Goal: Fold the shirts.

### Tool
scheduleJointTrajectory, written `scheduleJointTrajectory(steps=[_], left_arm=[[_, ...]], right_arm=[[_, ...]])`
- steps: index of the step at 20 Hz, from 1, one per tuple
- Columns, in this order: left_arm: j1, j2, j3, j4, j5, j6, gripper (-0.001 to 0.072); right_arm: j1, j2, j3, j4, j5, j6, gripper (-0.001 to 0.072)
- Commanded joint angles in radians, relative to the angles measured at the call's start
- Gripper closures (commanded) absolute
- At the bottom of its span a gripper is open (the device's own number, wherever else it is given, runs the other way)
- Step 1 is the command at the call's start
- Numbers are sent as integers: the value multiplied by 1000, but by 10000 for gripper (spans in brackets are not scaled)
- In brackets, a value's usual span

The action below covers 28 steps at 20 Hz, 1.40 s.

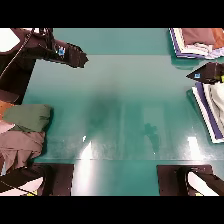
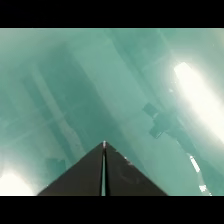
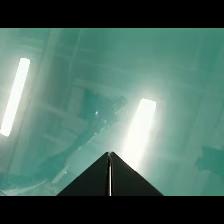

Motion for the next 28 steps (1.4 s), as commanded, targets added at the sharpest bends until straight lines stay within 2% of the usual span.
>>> scheduleJointTrajectory(steps=[1,13,16,17,19,23,25,28], left_arm=[[0,0,0,0,0,0,678],[0,0,0,0,1,0,678],[2,0,0,5,67,0,678],[13,5,0,6,48,0,679],[82,29,-1,36,-36,0,679],[328,131,-64,142,-195,-7,679],[460,198,-157,203,-225,-7,679],[630,277,-343,216,-227,-7,678]], right_arm=[[4,0,1,1,-15,0,695],[4,0,1,1,-6,0,695],[4,0,1,1,8,0,695],[4,0,1,1,8,0,695],[4,0,1,1,9,0,695],[4,0,1,1,24,0,695],[4,0,1,1,23,0,695],[4,0,1,0,21,0,695]])
